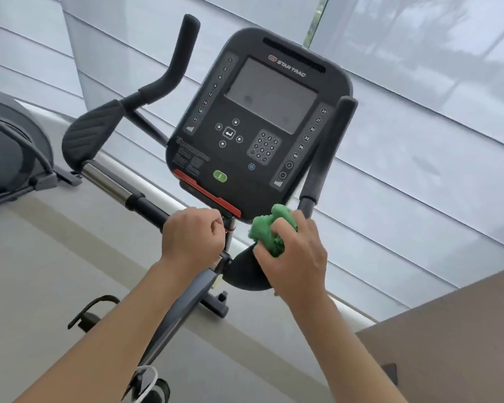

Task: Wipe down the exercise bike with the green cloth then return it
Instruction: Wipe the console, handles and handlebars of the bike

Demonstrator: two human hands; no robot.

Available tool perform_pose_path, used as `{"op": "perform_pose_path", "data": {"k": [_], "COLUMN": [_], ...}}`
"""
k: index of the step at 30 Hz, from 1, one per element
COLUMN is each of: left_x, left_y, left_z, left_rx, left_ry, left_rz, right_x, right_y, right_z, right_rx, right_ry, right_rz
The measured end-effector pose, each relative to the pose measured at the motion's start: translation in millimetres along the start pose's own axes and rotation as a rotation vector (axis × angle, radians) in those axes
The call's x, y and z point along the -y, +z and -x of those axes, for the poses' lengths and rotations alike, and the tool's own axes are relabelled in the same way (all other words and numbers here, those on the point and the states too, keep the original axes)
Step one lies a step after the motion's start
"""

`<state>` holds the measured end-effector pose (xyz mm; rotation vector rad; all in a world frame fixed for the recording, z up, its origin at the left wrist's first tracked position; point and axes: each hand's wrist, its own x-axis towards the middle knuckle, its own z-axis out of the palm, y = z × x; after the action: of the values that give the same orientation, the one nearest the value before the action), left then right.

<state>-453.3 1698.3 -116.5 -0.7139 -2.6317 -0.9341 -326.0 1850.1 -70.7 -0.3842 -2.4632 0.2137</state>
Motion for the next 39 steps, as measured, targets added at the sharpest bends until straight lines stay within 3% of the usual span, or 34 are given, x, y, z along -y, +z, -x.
{"op": "perform_pose_path", "data": {"k": [4,9,14,21,27,32,34,37,39], "left_x": [1.5,6.1,7.2,6.1,12.9,13.2,14.7,15.6,13.7], "left_y": [1.0,4.6,4.6,-2.2,-1.2,0.2,2.0,3.8,3.8], "left_z": [-1.6,-1.6,-0.2,4.5,9.0,7.7,7.1,7.5,7.6], "left_rx": [-0.022,-0.03,-0.036,-0.036,-0.033,-0.059,-0.036,-0.019,-0.017], "left_ry": [0.027,0.06,0.098,0.12,0.215,0.235,0.223,0.208,0.209], "left_rz": [-0.004,0.008,-0.027,-0.024,-0.012,0.001,-0.018,-0.034,-0.031], "right_x": [18.5,-2.5,-19.8,-3.3,28.7,-0.8,-14.4,-31.2,-37.0], "right_y": [-0.1,10.2,11.7,-4.6,-7.1,5.1,3.7,-1.1,1.7], "right_z": [54.0,22.7,-59.6,-41.4,65.0,62.5,36.0,-20.3,-49.8], "right_rx": [-0.006,-0.105,-0.099,0.047,0.08,-0.049,-0.097,-0.128,-0.104], "right_ry": [-0.08,-0.245,0.073,0.1,-0.173,-0.424,-0.341,-0.028,0.045], "right_rz": [-0.057,0.031,0.05,-0.035,0.005,0.014,-0.014,-0.055,-0.012]}}
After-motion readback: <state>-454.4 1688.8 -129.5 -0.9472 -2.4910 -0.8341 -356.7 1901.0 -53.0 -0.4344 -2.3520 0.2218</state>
